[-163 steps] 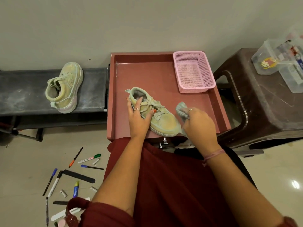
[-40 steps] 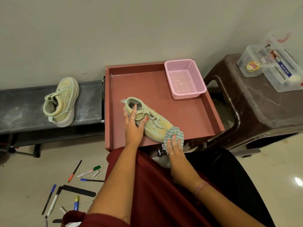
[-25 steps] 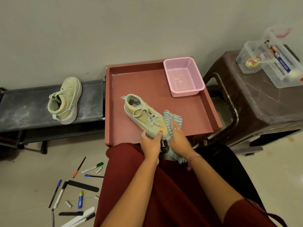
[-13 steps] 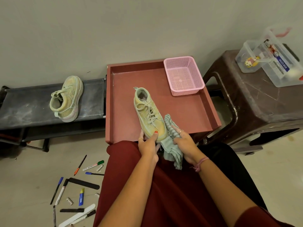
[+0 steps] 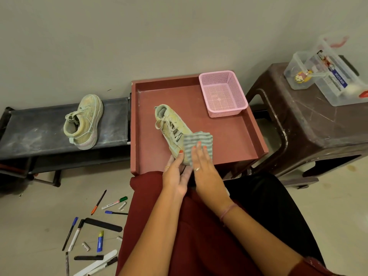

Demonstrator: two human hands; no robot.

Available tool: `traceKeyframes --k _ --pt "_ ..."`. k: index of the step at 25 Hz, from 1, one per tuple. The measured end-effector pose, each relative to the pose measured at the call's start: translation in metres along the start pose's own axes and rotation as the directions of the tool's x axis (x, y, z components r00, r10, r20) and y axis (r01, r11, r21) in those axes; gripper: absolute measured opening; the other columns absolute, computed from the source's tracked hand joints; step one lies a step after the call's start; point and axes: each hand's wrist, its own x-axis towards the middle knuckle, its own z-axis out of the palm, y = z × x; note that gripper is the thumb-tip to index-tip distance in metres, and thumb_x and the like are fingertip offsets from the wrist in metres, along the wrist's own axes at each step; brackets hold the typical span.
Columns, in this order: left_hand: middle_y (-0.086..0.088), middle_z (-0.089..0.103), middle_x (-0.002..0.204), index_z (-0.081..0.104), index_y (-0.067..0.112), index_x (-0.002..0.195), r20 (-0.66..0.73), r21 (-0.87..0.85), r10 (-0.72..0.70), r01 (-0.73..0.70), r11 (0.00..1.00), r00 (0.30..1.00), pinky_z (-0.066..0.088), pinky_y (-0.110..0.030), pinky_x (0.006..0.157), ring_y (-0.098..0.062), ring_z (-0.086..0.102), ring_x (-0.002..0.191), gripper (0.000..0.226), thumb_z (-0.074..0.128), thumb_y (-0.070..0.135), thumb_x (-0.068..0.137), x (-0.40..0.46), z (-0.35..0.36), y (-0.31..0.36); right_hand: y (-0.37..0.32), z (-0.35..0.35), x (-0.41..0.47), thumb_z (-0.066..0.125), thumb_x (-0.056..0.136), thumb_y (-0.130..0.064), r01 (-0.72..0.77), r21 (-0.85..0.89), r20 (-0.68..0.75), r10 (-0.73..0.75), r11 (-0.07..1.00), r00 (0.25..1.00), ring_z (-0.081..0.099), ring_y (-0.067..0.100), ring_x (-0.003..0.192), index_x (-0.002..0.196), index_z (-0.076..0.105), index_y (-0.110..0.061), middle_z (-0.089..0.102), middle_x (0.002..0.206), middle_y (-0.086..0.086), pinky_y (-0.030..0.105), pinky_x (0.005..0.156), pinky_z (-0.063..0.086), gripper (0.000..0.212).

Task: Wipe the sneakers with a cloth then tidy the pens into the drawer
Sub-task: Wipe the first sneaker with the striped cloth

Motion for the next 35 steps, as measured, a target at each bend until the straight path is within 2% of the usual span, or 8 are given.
traceKeyframes --k 7,11,16,21,24,27,32,35 --pt "-0.011 0.068 0.119 0.064 0.011 0.121 -0.036 -0.035 -0.017 0.016 0.999 0.999 0.060 -0.029 0.075 -0.017 0.066 0.104 0.031 0.065 0.011 0.090 -0.003 0.000 0.003 0.006 -0.011 0.017 0.036 0.084 0.012 -0.184 0.231 0.175 0.146 0.955 0.974 -0.002 0.019 0.148 0.152 0.002 -0.007 -0.002 0.160 0.009 0.037 0.121 0.009 0.079" --pt "-0.011 0.068 0.120 0.054 0.010 0.135 -0.021 -0.039 -0.016 0.015 0.999 1.000 0.060 -0.031 0.077 -0.017 0.070 0.101 0.049 0.067 0.008 0.088 -0.001 -0.007 0.001 -0.005 -0.027 -0.025 0.054 0.073 0.004 0.158 -0.066 0.096 -0.152 0.985 0.984 0.039 0.030 0.136 0.144 0.035 -0.004 0.033 0.151 0.017 0.035 0.099 0.048 0.074" --pt "-0.009 0.070 0.116 0.054 0.015 0.136 -0.053 -0.052 -0.008 0.005 0.999 0.999 0.056 -0.039 0.089 -0.017 0.072 0.087 0.055 0.072 0.007 0.084 -0.003 -0.005 -0.006 0.019 -0.081 0.026 0.047 0.086 0.005 -0.236 0.195 -0.073 0.254 0.952 0.964 0.057 0.019 0.116 0.134 0.053 -0.015 0.055 0.133 -0.002 0.033 0.095 0.047 0.053" --pt "-0.006 0.071 0.112 0.051 0.016 0.139 -0.071 -0.062 0.009 -0.013 0.998 0.997 0.057 -0.036 0.086 -0.015 0.073 0.083 0.057 0.070 0.006 0.086 -0.006 0.000 -0.008 0.005 -0.047 0.063 0.055 0.086 -0.011 0.197 -0.305 0.125 -0.166 0.932 0.978 0.052 0.029 0.124 0.126 0.060 -0.011 0.060 0.130 0.009 0.042 0.097 0.045 0.040" --pt "-0.008 0.071 0.110 0.045 0.018 0.143 -0.125 -0.062 0.011 -0.019 0.998 0.992 0.060 -0.032 0.076 -0.019 0.071 0.088 0.063 0.068 0.003 0.087 -0.007 0.001 -0.011 -0.006 -0.029 0.058 0.040 0.098 -0.018 0.265 -0.450 0.363 -0.097 0.853 0.927 0.027 0.027 0.142 0.139 0.044 -0.011 0.037 0.150 0.006 0.047 0.113 0.022 0.042" --pt "-0.009 0.070 0.112 0.045 0.017 0.143 -0.142 -0.091 -0.005 -0.008 0.996 0.990 0.058 -0.034 0.078 -0.023 0.070 0.094 0.063 0.068 0.004 0.087 -0.005 0.004 -0.015 -0.001 -0.036 0.067 0.038 0.097 -0.019 0.291 -0.438 0.385 -0.115 0.851 0.916 0.038 0.022 0.131 0.129 0.054 -0.018 0.049 0.138 0.000 0.040 0.108 0.027 0.036" --pt "-0.009 0.071 0.112 0.050 0.016 0.140 -0.099 -0.082 -0.016 0.008 0.997 0.995 0.059 -0.036 0.081 -0.024 0.071 0.093 0.061 0.071 0.007 0.084 -0.007 0.003 -0.014 0.015 -0.089 0.085 0.049 0.086 -0.002 0.049 -0.052 0.541 -0.013 0.997 0.841 0.060 0.015 0.101 0.108 0.071 -0.026 0.067 0.112 0.000 0.028 0.087 0.050 0.040" --pt "-0.011 0.068 0.117 0.051 0.014 0.139 -0.062 -0.118 -0.034 0.027 0.993 0.998 0.057 -0.037 0.083 -0.022 0.068 0.095 0.056 0.070 0.007 0.086 -0.002 0.001 -0.005 0.024 -0.120 0.068 0.040 0.085 0.014 -0.288 0.265 0.327 0.195 0.920 0.925 0.059 -0.007 0.087 0.107 0.071 -0.017 0.067 0.107 -0.010 -0.001 0.070 0.042 0.049"
